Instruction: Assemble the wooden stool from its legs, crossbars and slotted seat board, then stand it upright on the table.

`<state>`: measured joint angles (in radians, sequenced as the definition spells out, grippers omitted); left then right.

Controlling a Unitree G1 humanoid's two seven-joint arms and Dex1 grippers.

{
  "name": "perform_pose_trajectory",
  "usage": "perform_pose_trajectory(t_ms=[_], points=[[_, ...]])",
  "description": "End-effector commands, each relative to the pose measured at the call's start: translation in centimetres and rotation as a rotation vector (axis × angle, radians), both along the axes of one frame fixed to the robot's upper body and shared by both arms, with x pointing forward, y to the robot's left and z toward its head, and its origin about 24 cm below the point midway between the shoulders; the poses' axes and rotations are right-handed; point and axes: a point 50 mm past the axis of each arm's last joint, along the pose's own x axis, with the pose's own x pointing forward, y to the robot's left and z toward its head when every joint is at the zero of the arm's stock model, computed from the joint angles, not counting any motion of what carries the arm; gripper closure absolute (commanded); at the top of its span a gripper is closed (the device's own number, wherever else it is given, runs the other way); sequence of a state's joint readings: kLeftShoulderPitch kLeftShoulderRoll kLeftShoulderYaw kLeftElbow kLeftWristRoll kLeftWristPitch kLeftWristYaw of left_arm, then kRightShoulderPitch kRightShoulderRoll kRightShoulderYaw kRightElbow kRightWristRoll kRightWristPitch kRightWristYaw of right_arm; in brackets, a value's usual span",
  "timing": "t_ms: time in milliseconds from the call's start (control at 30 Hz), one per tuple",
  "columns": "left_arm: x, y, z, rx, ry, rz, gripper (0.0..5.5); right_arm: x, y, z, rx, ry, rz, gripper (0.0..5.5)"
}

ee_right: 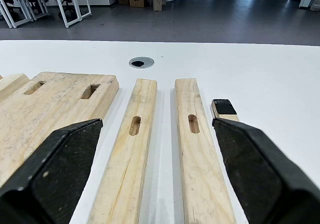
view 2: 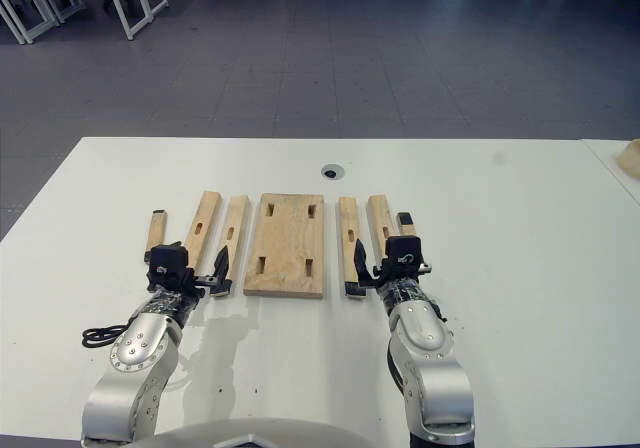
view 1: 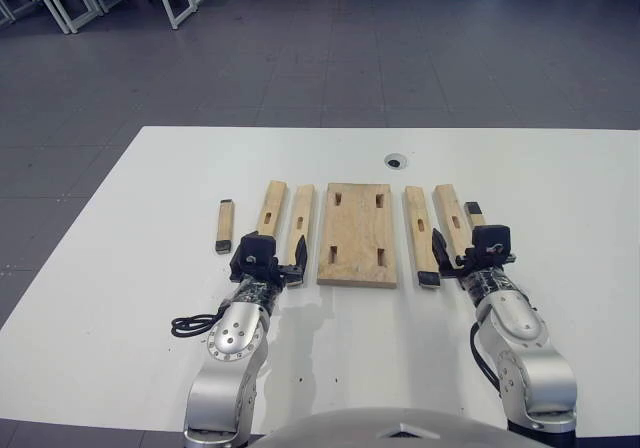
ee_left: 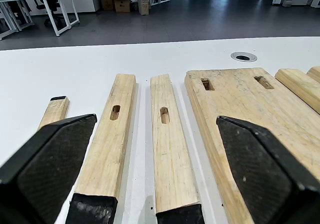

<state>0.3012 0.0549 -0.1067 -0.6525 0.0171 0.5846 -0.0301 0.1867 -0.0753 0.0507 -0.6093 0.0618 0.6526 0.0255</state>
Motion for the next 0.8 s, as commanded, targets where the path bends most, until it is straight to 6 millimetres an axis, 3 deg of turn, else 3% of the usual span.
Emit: perform_pose_trajectory(t_ms=[33, 800], points=[[0.28, 0.08, 0.16, 0.014, -0.008, 0.012, 1.08, 0.01, -0.03, -0.08, -0.001, 0.009, -0.009, 1.45], [-0.08, -0.33, 0.10, -0.001, -0.004, 0.020, 1.08, -0.22, -0.32, -0.05, -0.012, 0.016, 0.002, 1.45]])
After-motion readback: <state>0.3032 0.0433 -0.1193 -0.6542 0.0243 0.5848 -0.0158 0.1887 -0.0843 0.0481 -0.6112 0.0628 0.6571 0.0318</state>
